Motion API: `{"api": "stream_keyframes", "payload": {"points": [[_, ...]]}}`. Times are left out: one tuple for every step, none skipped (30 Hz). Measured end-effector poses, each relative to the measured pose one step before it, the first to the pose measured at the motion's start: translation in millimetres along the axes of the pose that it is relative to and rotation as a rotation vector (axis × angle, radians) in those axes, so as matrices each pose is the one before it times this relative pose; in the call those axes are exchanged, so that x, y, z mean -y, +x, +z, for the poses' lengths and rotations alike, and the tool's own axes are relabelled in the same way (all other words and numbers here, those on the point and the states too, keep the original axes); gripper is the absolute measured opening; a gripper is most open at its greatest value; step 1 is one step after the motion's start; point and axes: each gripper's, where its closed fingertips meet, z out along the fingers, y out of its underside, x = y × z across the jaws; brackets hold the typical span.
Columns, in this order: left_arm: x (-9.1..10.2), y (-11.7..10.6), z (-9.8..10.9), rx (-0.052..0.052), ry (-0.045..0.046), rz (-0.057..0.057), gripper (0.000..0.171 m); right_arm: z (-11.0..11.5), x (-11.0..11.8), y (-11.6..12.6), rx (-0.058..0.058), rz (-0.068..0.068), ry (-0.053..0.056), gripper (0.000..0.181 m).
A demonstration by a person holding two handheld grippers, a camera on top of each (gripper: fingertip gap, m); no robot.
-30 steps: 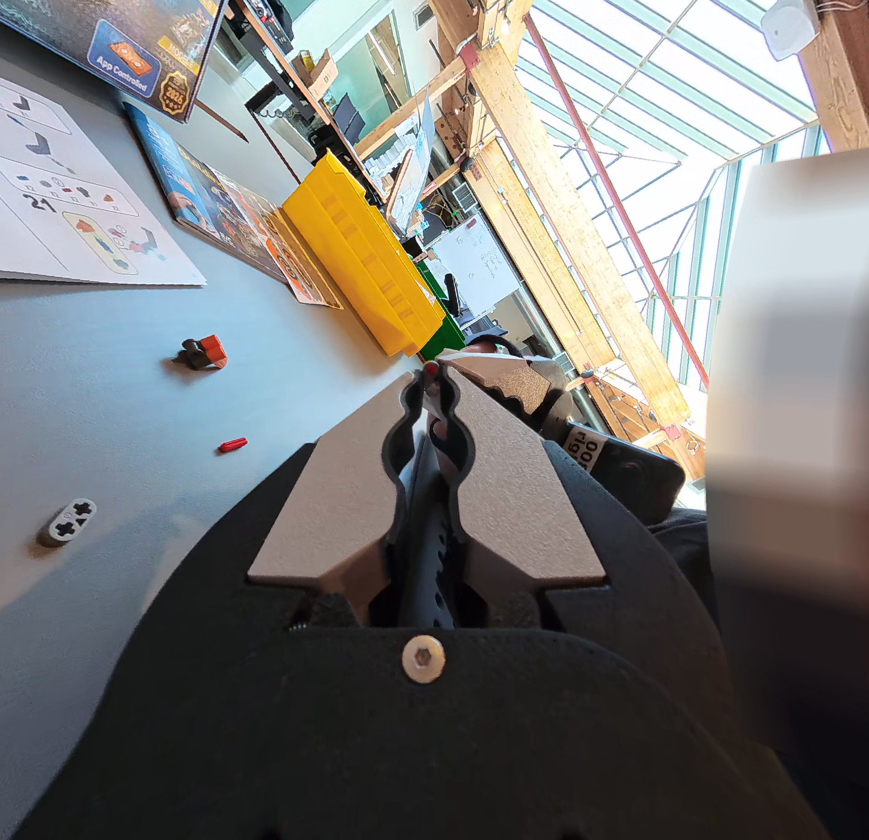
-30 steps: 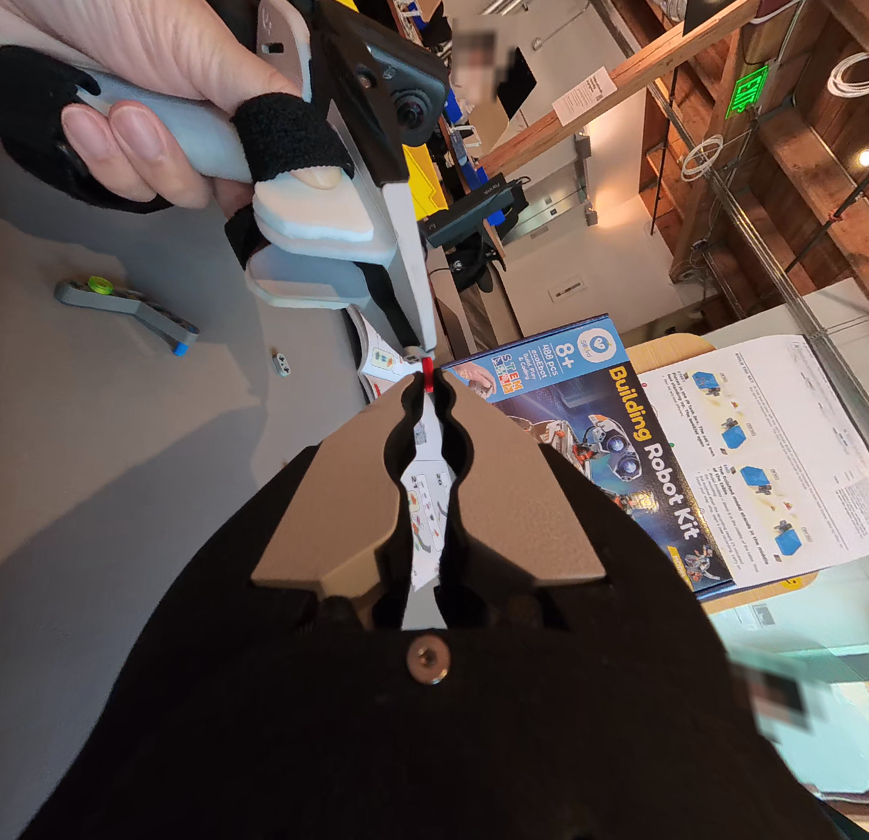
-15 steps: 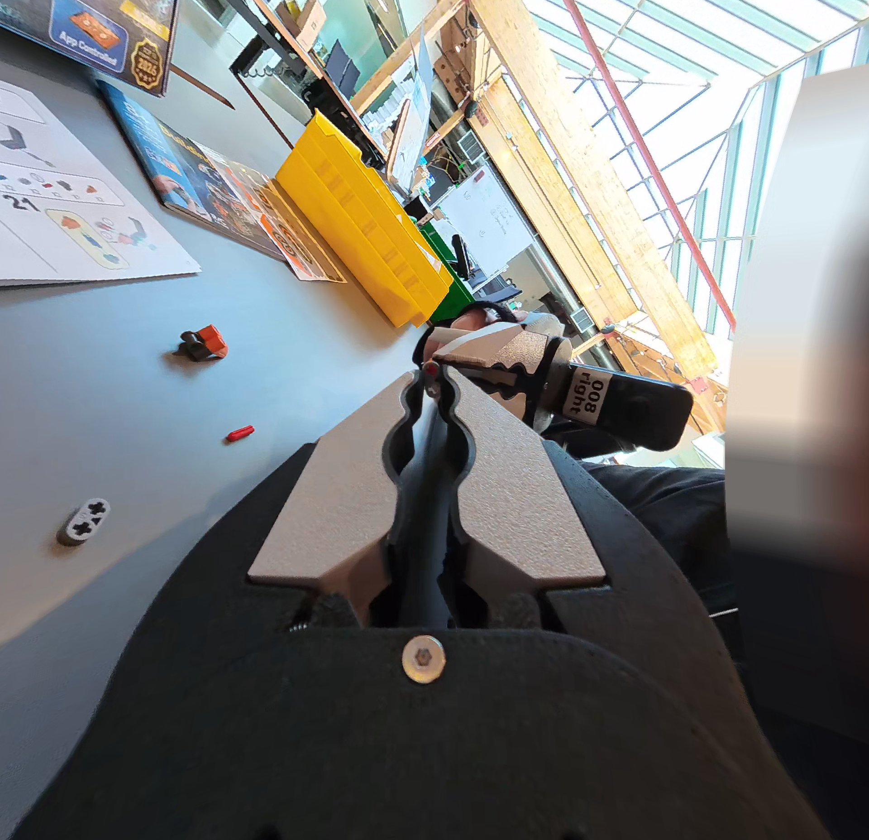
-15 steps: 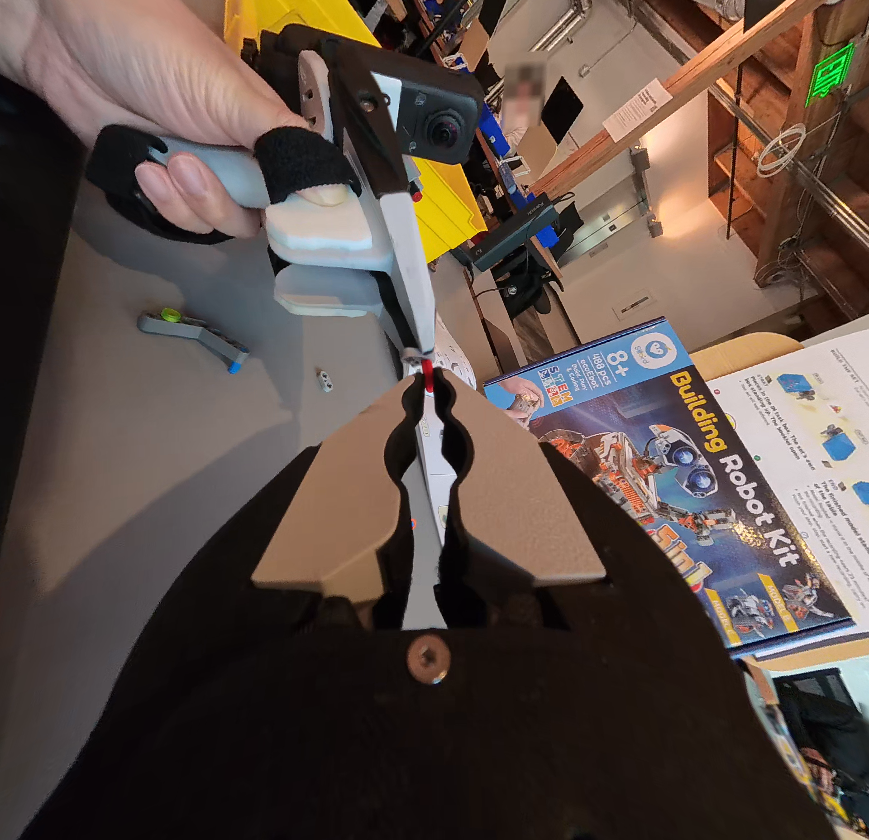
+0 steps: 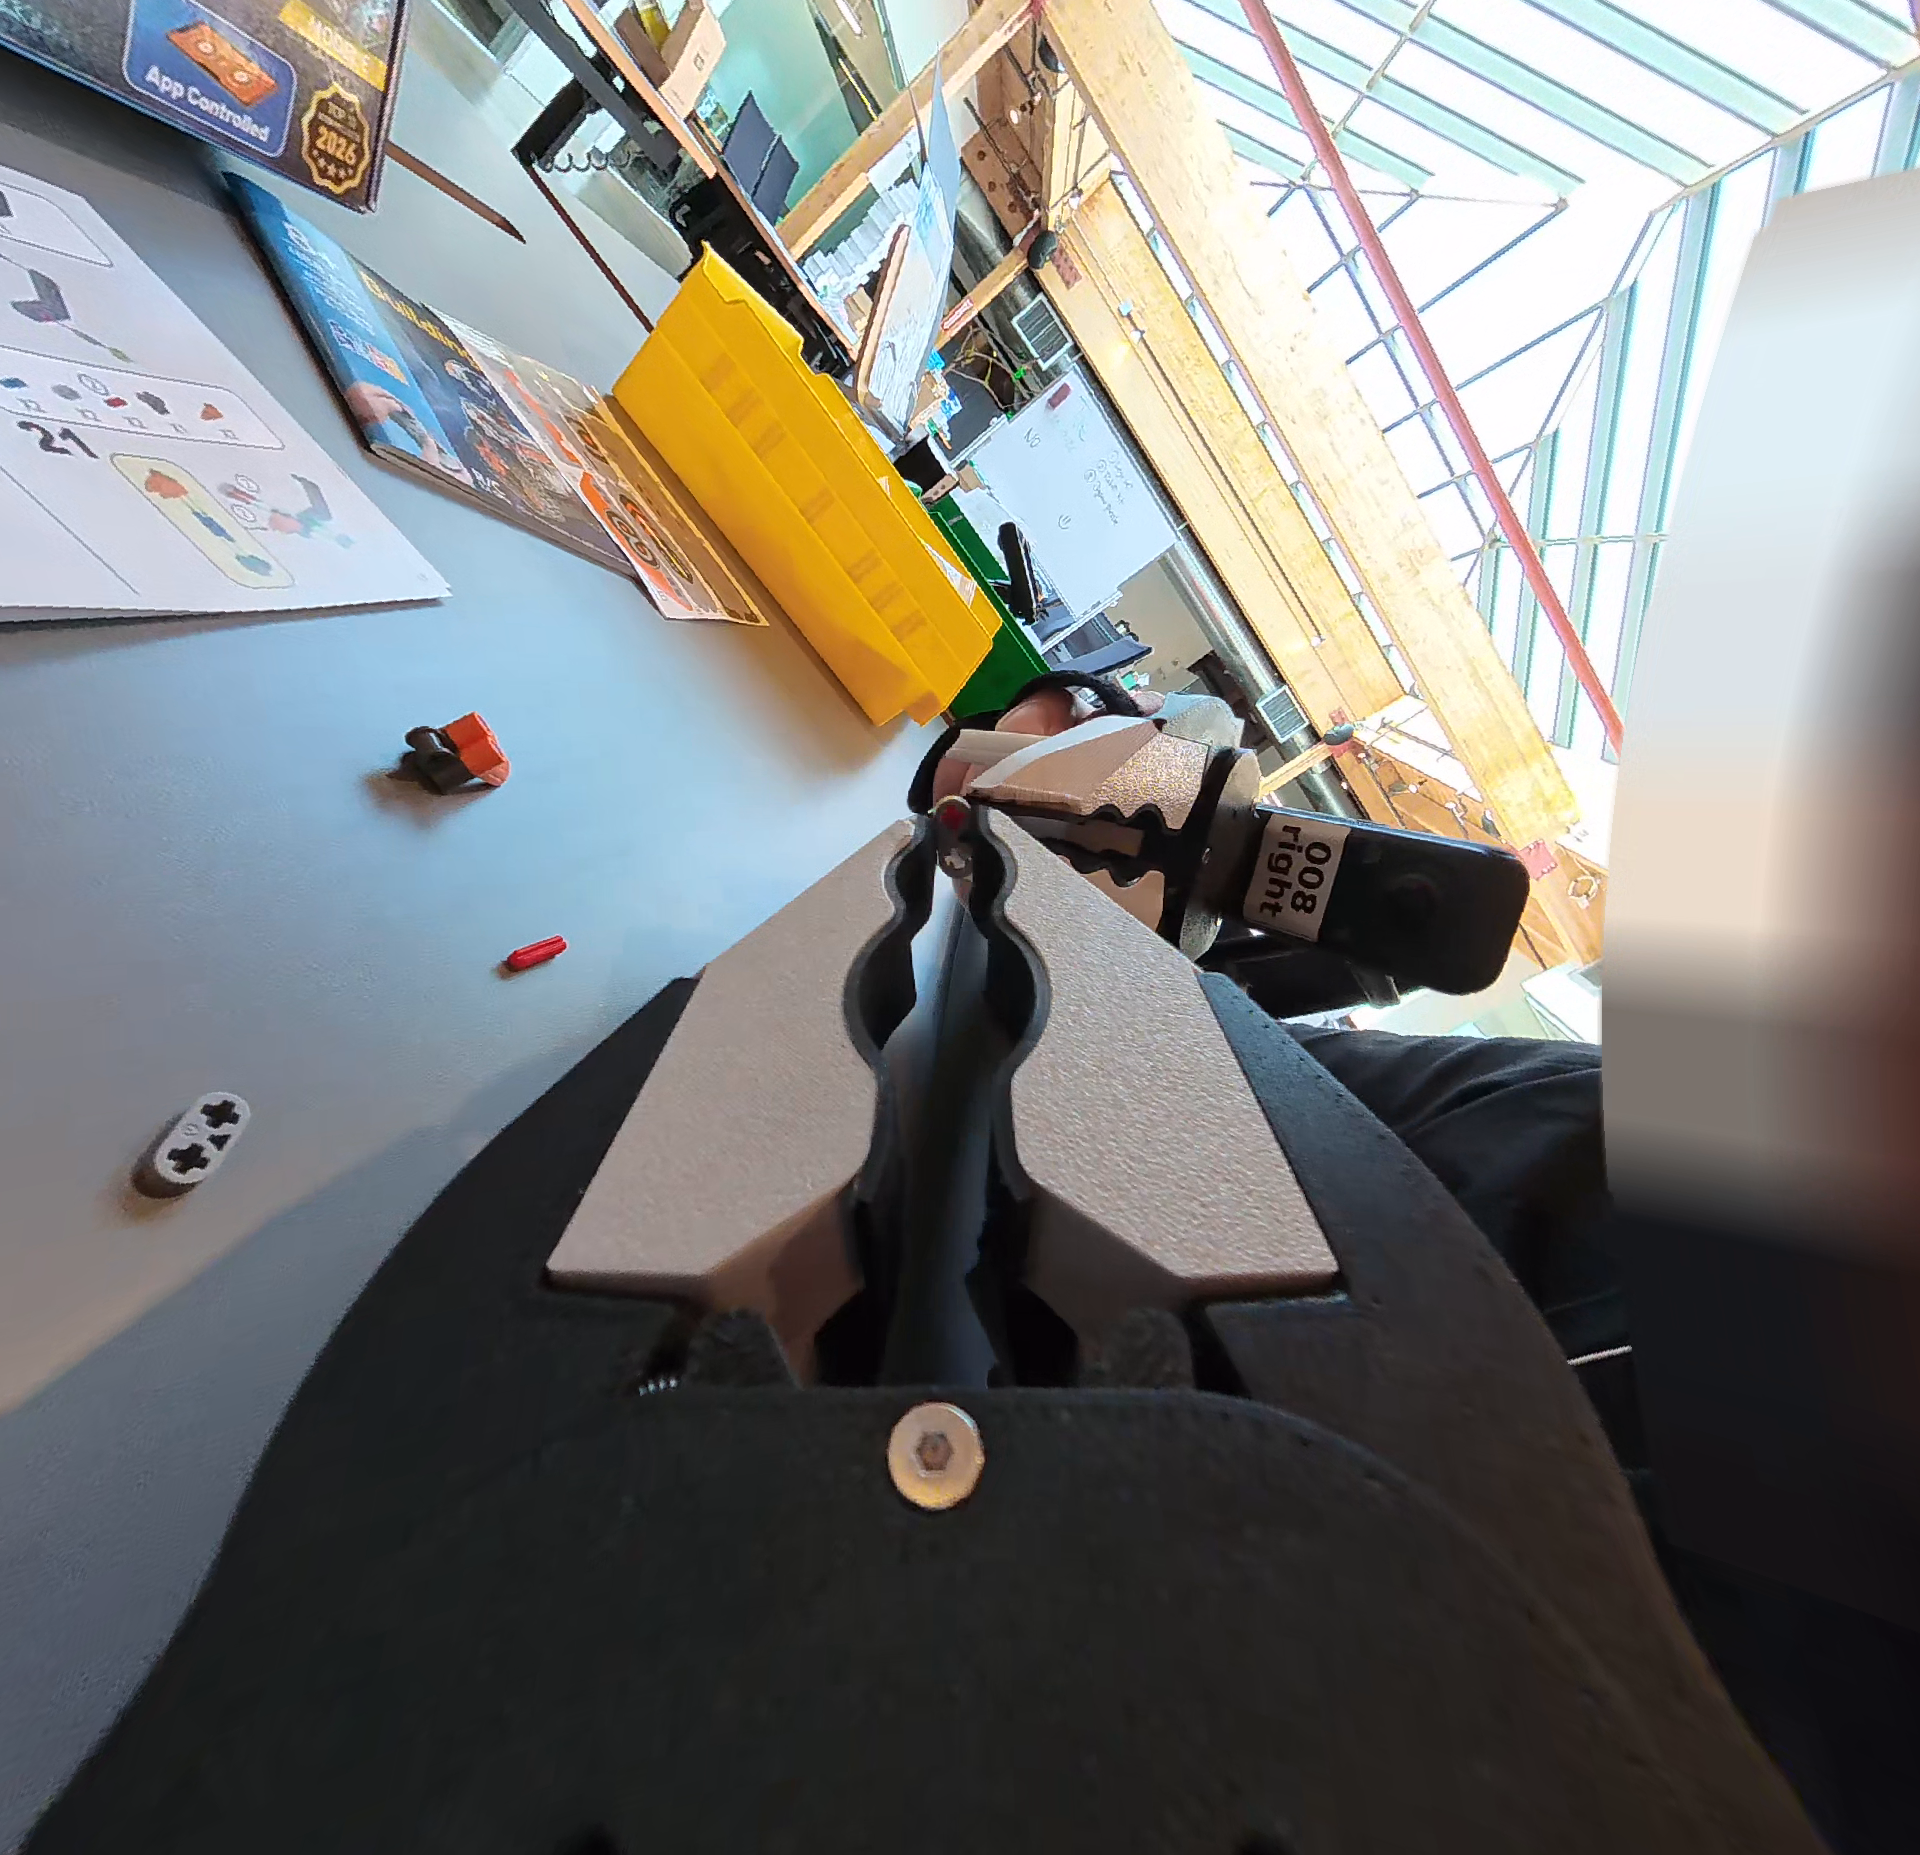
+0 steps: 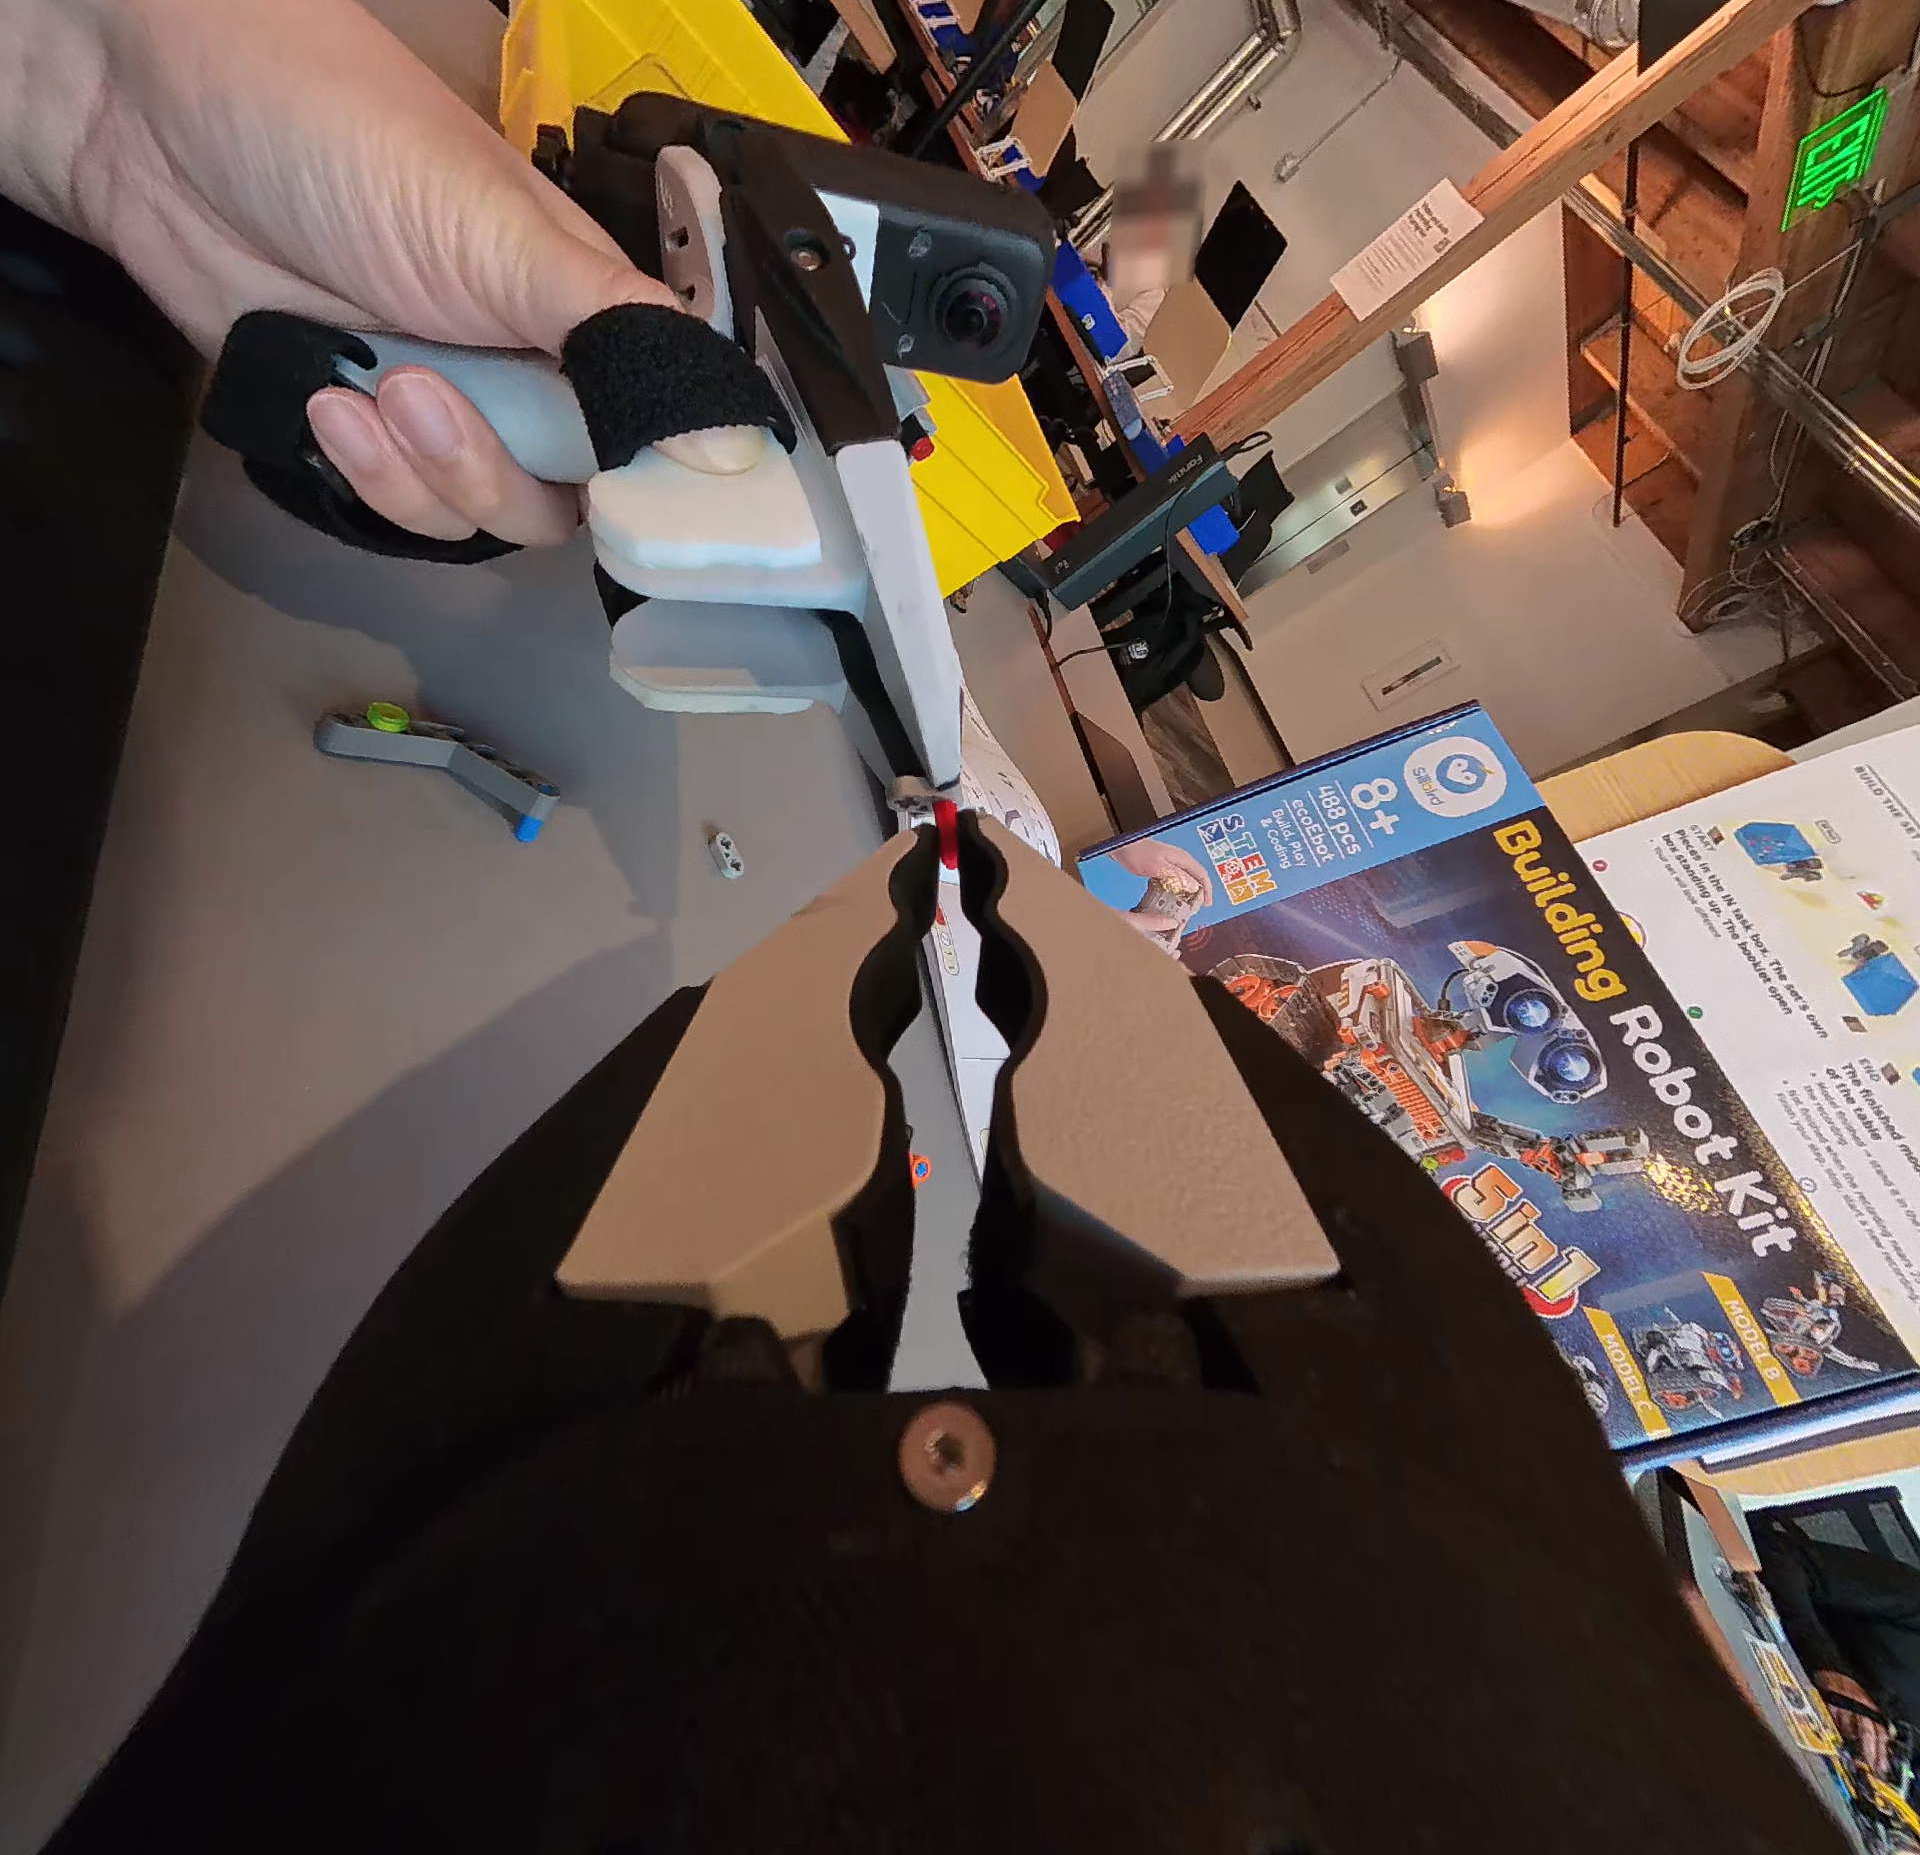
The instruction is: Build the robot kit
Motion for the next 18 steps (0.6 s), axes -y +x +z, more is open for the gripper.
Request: {"api": "stream_keyframes", "payload": {"points": [[-0.11,0.29,0.07,-0.0042,-0.00016,-0.0038,0.005,-0.16,0.21,0.01,0.0014,-0.0001,0.0026,0.002],[-0.12,-0.05,0.13,-0.0013,-0.00083,-0.0023,0.005,-0.03,-0.46,-0.22,0.0032,0.0019,-0.0004,0.003],[-0.24,0.0,0.12,-0.0005,-0.00081,0.0003,0.005,-0.21,-0.01,0.14,0.0019,0.0,0.003,0.003],[-0.01,0.56,0.13,-0.0044,-0.00039,-0.0017,0.005,-0.56,0.62,0.19,0.003,0.0044,0.0061,0.003],[0.01,0.8,0.08,-0.0068,-0.00017,-0.0038,0.005,-0.46,0.47,0.31,0.0036,0.0063,0.0052,0.003],[0.08,0.64,0.11,-0.0059,-0.00024,-0.0041,0.005,-0.34,0.37,0.07,0.0041,0.0041,0.0035,0.003],[-0.16,0.37,0.07,-0.0032,-0.00058,-0.0017,0.005,-0.34,0.09,0.0,0.0028,0.0003,0.0015,0.003],[-0.09,0.43,0.15,-0.0026,-0.00111,-0.0002,0.005,-0.39,0.2,0.0,0.0021,-0.0032,0.0018,0.003],[-0.22,0.75,0.11,-0.0048,-0.00159,-0.0015,0.005,-0.53,0.69,-0.02,0.0019,-0.0022,0.0039,0.003],[-0.01,0.53,0.17,-0.0052,-0.00009,-0.0029,0.005,-0.26,0.11,0.18,0.001,0.001,0.0013,0.003],[0.02,0.06,0.13,-0.0034,0.00059,-0.0044,0.005,0.07,-0.44,0.0,0.0028,0.0032,-0.0005,0.003],[-0.05,-0.16,0.0,-0.0025,0.00029,-0.0042,0.005,-0.05,0.03,0.04,0.002,0.0019,0.0019,0.003],[0.09,0.37,0.01,-0.0042,0.00105,-0.0034,0.005,-0.18,0.28,0.25,0.0002,0.0017,0.0025,0.003],[0.24,0.32,0.08,-0.004,0.00206,-0.003,0.005,0.07,0.08,0.29,-0.0011,0.002,0.0006,0.003],[0.17,0.09,0.12,-0.0013,0.00156,-0.0019,0.005,0.09,-0.34,0.07,-0.0005,0.0008,-0.0013,0.003],[0.08,-0.06,-0.03,-0.0011,0.00012,-0.001,0.005,-0.04,0.18,0.1,-0.0001,0.0011,0.0018,0.003],[0.1,0.39,0.05,-0.0026,0.00074,-0.0003,0.005,-0.07,0.35,0.34,-0.0013,0.0033,0.0027,0.003],[0.38,0.56,0.06,-0.003,0.00255,-0.0002,0.005,-0.04,0.21,0.43,-0.0008,0.006,0.0022,0.003]]}}
